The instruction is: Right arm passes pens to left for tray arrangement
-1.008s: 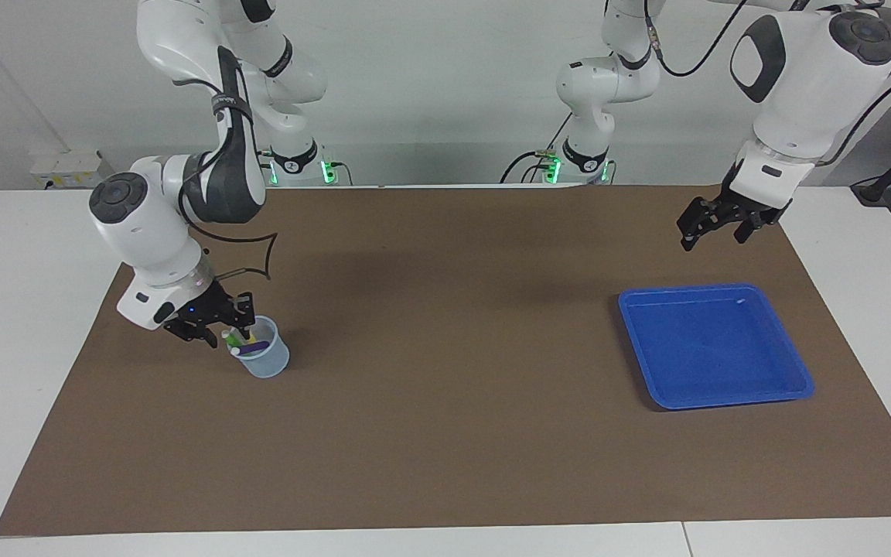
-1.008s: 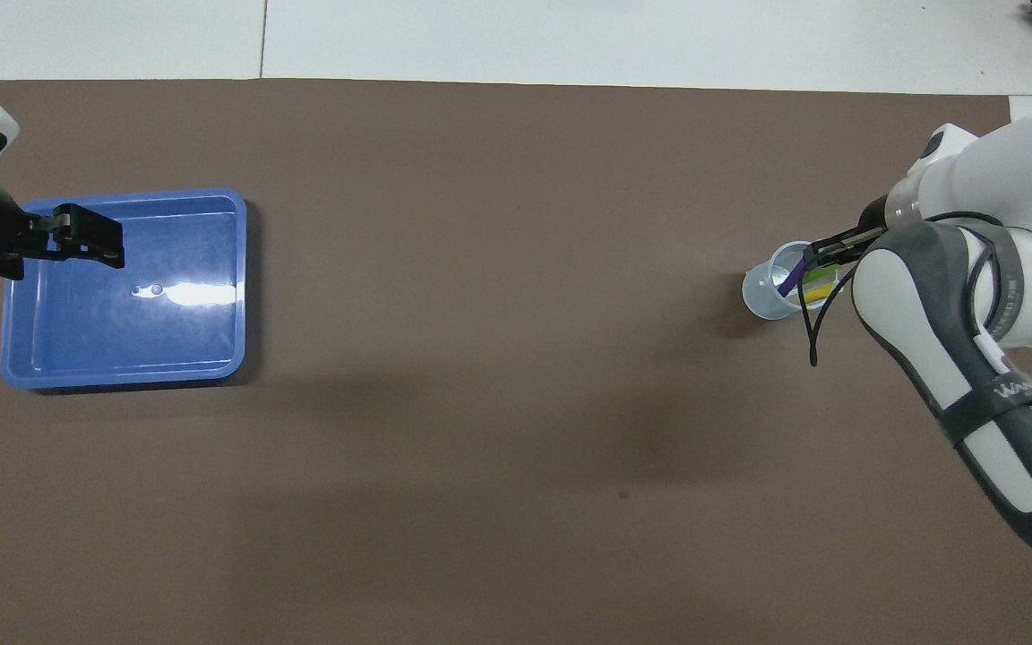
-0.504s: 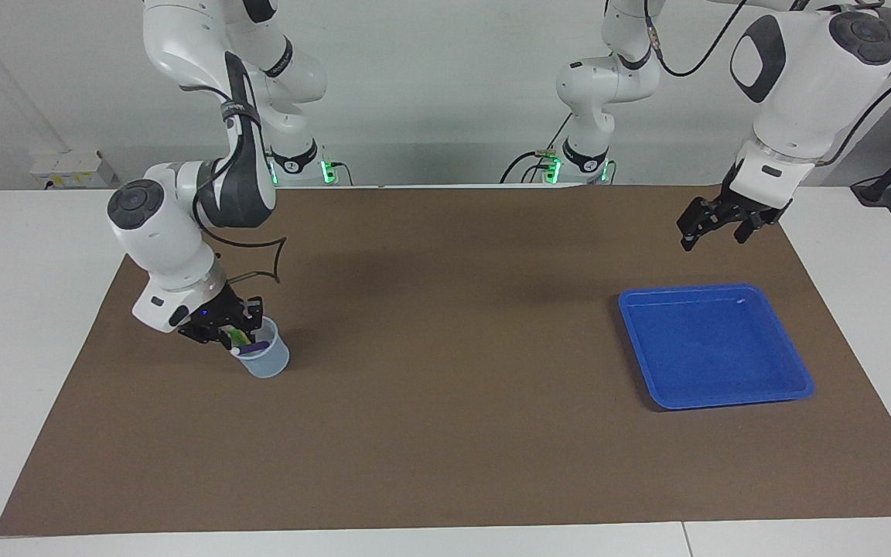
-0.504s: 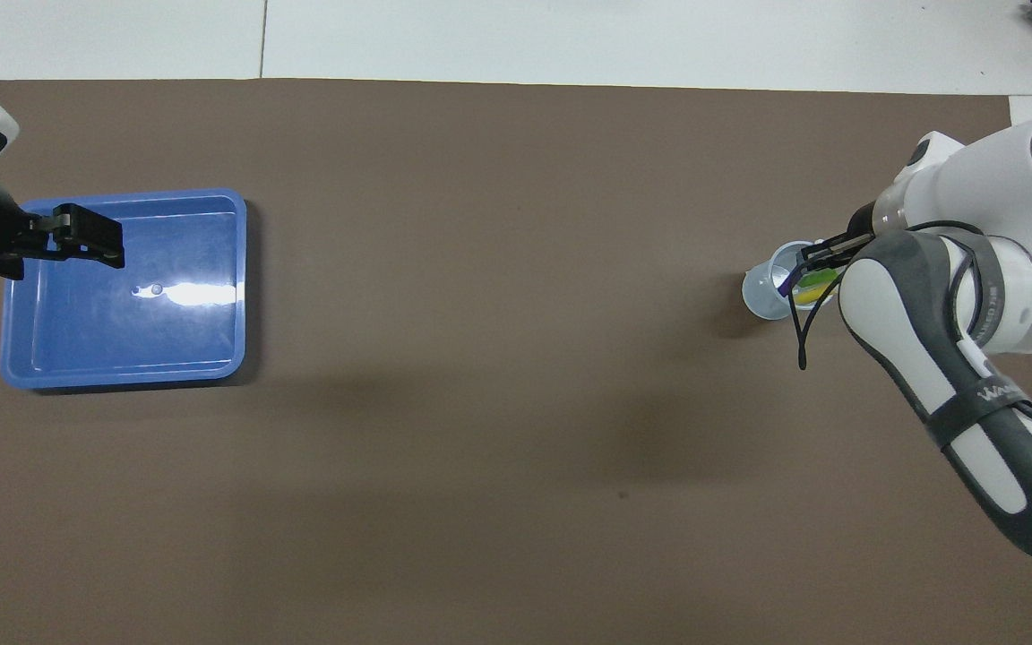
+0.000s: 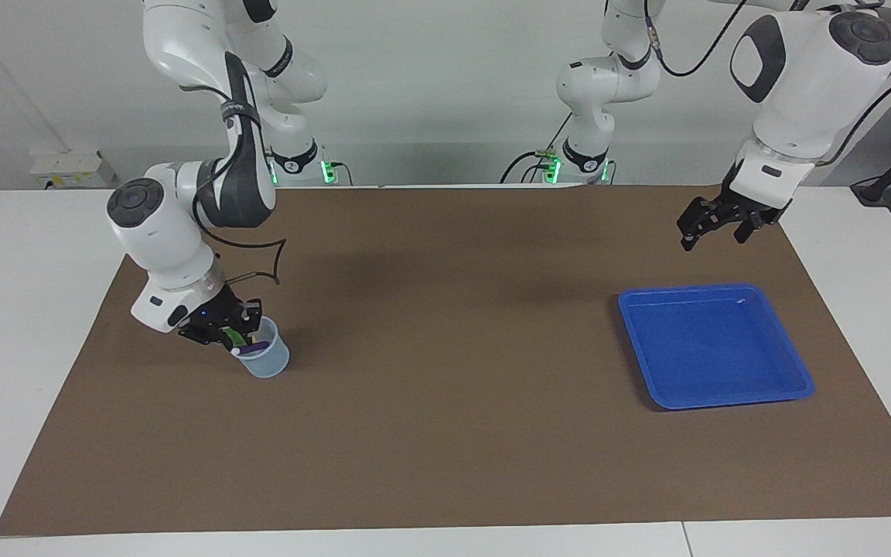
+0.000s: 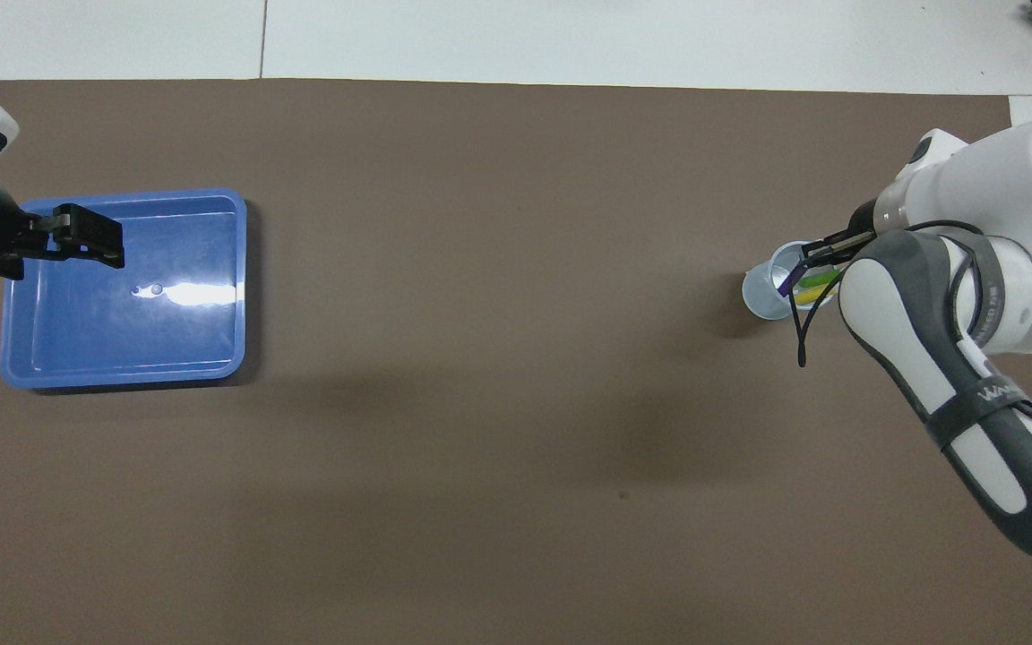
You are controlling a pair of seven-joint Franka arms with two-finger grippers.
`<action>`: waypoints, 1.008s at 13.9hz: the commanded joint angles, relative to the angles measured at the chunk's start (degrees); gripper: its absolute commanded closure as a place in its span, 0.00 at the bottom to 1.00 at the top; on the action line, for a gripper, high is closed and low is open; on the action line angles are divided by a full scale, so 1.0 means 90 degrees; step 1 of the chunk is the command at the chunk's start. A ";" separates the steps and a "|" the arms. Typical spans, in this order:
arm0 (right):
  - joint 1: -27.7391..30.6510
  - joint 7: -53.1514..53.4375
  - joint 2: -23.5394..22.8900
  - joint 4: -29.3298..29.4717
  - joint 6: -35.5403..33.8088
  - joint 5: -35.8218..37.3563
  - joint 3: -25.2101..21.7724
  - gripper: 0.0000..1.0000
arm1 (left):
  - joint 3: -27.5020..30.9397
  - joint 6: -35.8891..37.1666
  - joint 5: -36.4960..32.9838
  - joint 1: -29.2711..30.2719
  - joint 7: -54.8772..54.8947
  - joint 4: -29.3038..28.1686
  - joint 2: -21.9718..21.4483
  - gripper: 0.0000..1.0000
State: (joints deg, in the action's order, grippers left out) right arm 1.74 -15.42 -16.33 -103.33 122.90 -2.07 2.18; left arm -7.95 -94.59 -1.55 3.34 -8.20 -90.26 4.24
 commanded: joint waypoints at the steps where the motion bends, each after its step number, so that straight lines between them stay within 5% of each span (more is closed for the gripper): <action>1: 0.0051 -0.0142 0.0027 -0.0091 0.0191 0.0015 0.0021 0.67 | 0.0043 -0.0047 0.0084 -0.0010 -0.0016 -0.0206 -0.0197 0.00; 10: 0.0041 -0.0133 -0.0012 -0.0179 0.0338 0.0015 0.0021 0.67 | 0.0043 -0.0047 0.0084 -0.0010 -0.0016 -0.0206 -0.0197 0.00; 14: 0.0041 -0.0133 -0.0012 -0.0179 0.0329 0.0015 0.0021 0.80 | 0.0053 -0.0018 0.0084 -0.0001 -0.0016 -0.0206 -0.0197 0.00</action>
State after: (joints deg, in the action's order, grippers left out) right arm 1.78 -15.42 -16.47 -104.21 124.43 -2.07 2.18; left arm -7.94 -94.59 -1.55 3.35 -8.20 -90.26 4.24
